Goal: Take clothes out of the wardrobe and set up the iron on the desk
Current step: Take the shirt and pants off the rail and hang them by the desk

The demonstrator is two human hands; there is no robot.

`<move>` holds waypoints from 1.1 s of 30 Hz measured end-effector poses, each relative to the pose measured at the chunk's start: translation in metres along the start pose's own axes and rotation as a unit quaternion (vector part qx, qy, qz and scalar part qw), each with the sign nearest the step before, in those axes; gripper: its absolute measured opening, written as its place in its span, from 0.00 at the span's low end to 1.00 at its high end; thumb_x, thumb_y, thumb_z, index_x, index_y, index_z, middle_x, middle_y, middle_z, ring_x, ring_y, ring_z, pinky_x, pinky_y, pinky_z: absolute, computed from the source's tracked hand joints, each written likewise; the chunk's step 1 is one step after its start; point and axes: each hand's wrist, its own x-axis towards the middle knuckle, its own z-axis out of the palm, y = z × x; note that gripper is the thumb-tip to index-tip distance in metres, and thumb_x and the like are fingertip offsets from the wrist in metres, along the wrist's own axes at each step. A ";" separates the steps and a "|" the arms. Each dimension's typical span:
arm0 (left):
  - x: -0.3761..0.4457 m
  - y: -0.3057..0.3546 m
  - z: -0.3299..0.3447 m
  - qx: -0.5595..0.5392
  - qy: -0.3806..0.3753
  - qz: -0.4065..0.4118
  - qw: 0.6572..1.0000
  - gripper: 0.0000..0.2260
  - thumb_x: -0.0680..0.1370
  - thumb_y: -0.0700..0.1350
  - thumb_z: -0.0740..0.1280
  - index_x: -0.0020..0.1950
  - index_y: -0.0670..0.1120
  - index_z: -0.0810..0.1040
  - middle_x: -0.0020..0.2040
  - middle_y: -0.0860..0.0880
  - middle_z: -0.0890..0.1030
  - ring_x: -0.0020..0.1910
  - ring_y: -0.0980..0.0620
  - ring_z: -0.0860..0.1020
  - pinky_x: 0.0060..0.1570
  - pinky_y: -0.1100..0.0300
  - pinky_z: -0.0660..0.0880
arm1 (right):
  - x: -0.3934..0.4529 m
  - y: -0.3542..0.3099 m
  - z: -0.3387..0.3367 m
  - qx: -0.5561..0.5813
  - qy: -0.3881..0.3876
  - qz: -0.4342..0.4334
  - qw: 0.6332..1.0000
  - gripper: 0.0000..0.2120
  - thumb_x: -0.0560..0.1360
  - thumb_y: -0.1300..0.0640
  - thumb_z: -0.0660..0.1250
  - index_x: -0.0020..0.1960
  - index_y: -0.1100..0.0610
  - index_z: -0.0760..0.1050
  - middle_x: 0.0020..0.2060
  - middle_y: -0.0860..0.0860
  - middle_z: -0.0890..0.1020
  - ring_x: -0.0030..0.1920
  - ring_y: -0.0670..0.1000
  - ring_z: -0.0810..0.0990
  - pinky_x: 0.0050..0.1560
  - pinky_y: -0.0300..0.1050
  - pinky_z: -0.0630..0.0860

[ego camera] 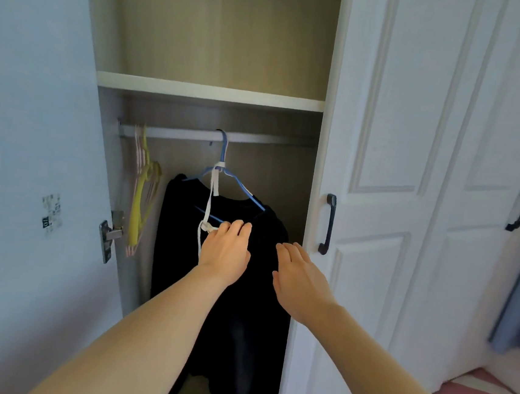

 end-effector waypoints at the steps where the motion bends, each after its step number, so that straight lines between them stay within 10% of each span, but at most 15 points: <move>1: 0.015 -0.005 -0.001 0.004 -0.003 0.005 1.000 0.25 0.80 0.46 0.60 0.76 0.46 0.58 0.72 0.48 0.66 0.69 0.46 0.66 0.63 0.53 0.69 | 0.010 0.002 0.001 0.009 0.000 0.002 1.000 0.25 0.81 0.50 0.56 0.75 0.57 0.56 0.72 0.52 0.65 0.73 0.52 0.62 0.71 0.43 0.63; 17: 0.104 -0.040 0.026 0.055 -0.067 0.059 0.995 0.32 0.79 0.47 0.61 0.79 0.52 0.48 0.68 0.44 0.70 0.65 0.42 0.68 0.59 0.49 0.69 | 0.121 0.027 0.037 0.157 -0.036 0.111 0.981 0.19 0.80 0.55 0.59 0.68 0.61 0.64 0.60 0.57 0.75 0.57 0.54 0.77 0.58 0.44 0.75; 25: 0.082 -0.055 0.040 -0.103 0.048 0.068 0.991 0.21 0.80 0.44 0.58 0.74 0.48 0.63 0.67 0.48 0.73 0.66 0.47 0.70 0.63 0.53 0.68 | 0.132 0.019 0.042 0.325 -0.034 0.158 0.932 0.18 0.82 0.49 0.53 0.65 0.60 0.68 0.46 0.51 0.78 0.44 0.47 0.79 0.38 0.36 0.72; 33: 0.074 -0.061 0.040 -0.263 0.141 -0.027 0.954 0.07 0.81 0.50 0.60 0.53 0.50 0.74 0.43 0.52 0.80 0.45 0.51 0.77 0.44 0.51 0.76 | 0.152 0.001 0.044 0.358 -0.056 0.129 0.923 0.12 0.81 0.53 0.58 0.58 0.58 0.74 0.46 0.52 0.80 0.45 0.49 0.78 0.43 0.38 0.75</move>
